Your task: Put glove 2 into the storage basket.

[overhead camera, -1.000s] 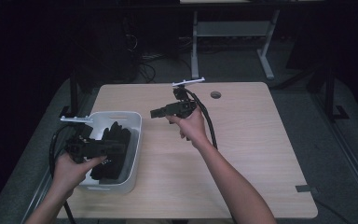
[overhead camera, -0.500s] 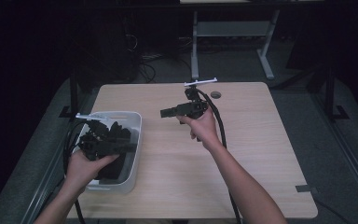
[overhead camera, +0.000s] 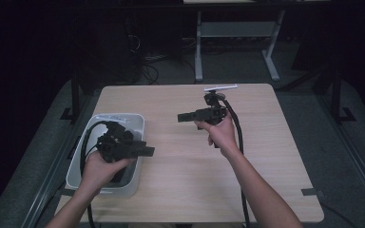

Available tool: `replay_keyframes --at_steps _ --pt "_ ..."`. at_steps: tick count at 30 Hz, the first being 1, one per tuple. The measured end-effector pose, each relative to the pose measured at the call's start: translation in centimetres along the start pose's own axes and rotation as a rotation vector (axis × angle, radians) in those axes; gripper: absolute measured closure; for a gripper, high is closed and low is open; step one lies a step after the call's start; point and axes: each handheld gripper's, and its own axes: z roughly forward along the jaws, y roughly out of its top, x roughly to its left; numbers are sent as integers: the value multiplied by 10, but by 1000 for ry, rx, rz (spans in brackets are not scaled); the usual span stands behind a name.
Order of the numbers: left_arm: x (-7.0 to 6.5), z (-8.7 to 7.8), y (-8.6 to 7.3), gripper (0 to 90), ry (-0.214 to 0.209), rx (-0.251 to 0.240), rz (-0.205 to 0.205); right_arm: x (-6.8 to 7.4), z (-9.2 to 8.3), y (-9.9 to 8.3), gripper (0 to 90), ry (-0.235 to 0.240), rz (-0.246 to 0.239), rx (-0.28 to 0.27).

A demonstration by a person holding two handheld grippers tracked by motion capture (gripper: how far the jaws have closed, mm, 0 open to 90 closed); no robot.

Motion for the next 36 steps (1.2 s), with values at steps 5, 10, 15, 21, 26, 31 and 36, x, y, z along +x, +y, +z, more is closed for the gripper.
replay_keyframes --at_steps 5,10,15,21,26,31,36 --pt "-6 11 4 430 -13 17 17 -7 -11 -8 497 -7 12 -3" --pt "-12 20 8 428 -28 25 31 -13 -23 -14 494 -12 25 -21" --pt "-17 25 10 409 -35 28 39 -19 -32 -18 489 -20 35 -37" --pt "-22 30 12 390 -45 25 39 -24 -42 -22 481 -28 43 -44" --pt "-26 37 13 383 -51 32 47 -30 -50 -26 478 -34 53 -51" --pt "-30 45 14 364 -55 49 54 -34 -59 -31 474 -42 60 -60" --pt "-35 52 14 355 -64 52 59 -40 -68 -37 471 -48 70 -74"
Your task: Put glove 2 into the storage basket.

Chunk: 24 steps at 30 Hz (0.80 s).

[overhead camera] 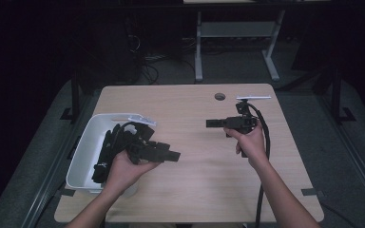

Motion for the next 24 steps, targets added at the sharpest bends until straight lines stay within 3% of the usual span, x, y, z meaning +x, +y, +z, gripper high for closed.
replay_keyframes --at_steps 17,24 --pt "-8 22 -5 298 -9 -2 -4 -20 -27 -19 462 -22 36 -20" --pt "-6 34 -10 268 -14 6 -17 -37 -38 -31 450 -13 64 -33"
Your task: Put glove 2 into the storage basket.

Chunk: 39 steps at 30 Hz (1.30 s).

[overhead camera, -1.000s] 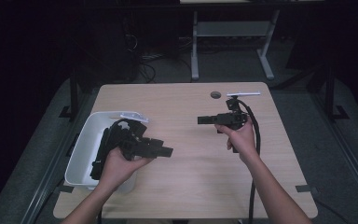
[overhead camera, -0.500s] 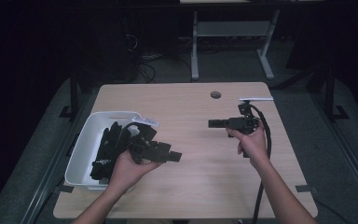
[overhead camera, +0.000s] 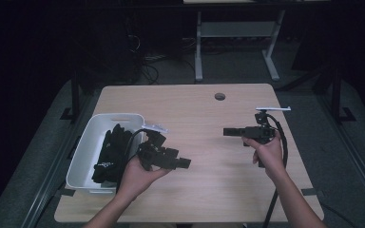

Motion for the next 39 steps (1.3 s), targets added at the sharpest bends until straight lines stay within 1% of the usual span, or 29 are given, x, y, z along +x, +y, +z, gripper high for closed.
replay_keyframes --at_steps 2,5,7,9,10,12,14,16,18,23,26,30,34,36,39 --pt "-1 5 -1 268 18 9 8 -5 -3 -3 442 -3 6 -1" --pt "-1 11 -2 267 4 6 5 -13 -7 -7 432 -11 19 6" --pt "-2 15 -3 259 -8 10 4 -17 -9 -10 431 -12 32 0" --pt "-4 17 -4 255 -10 7 7 -20 -12 -13 431 -18 31 0" --pt "-4 19 -5 249 -13 5 7 -21 -13 -14 430 -16 39 -1" --pt "-5 22 -7 241 -19 11 5 -24 -16 -17 428 -19 39 -2" --pt "-6 25 -9 226 -23 18 1 -26 -18 -18 428 -21 44 -4" --pt "-6 27 -11 221 -27 15 -1 -27 -21 -19 428 -15 49 -13" --pt "-5 30 -14 221 -31 22 6 -29 -24 -21 428 -13 53 -16" --pt "-4 33 -18 221 -29 21 10 -35 -29 -26 427 -22 66 -26" --pt "-4 36 -20 221 -28 25 14 -38 -30 -29 425 -27 69 -21" --pt "-6 39 -25 220 -33 21 7 -41 -31 -35 422 -31 74 -18" --pt "-8 42 -30 217 -35 23 -1 -43 -31 -41 416 -36 69 -7" --pt "-9 43 -32 217 -36 19 2 -44 -32 -45 414 -32 71 -10" --pt "-11 45 -35 217 -38 31 10 -46 -36 -51 411 -33 68 -13"
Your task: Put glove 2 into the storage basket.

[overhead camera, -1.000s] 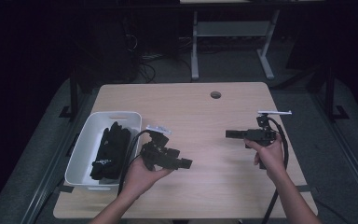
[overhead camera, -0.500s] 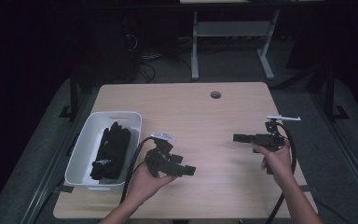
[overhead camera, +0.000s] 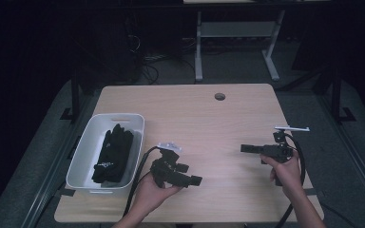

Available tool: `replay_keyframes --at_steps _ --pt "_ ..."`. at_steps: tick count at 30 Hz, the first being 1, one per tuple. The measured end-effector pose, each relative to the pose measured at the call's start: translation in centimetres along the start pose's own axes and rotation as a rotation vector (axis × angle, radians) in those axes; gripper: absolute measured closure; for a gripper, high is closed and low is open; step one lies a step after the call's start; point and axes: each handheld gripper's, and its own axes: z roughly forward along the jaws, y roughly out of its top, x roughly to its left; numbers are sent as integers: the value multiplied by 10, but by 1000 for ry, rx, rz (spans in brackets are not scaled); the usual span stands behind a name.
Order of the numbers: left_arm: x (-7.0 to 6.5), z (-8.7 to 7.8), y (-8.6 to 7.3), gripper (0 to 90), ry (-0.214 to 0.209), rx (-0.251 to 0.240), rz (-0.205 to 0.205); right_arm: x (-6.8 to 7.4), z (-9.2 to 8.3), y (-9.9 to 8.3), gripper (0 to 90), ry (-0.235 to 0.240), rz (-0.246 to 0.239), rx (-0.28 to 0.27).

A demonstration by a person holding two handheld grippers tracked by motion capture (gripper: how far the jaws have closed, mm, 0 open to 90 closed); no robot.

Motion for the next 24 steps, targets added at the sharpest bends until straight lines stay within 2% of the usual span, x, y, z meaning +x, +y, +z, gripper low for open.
replay_keyframes --at_steps 6,15,17,24 --pt "-1 0 -2 219 5 -10 16 -7 -6 -9 408 0 8 -6" --pt "4 6 -8 219 -5 5 5 -16 -9 -22 405 -10 9 -6" --pt "5 8 -11 219 -10 1 -5 -16 -10 -24 404 -10 7 -6" --pt "5 10 -13 222 -7 12 9 -14 -12 -29 404 -6 -10 -2"
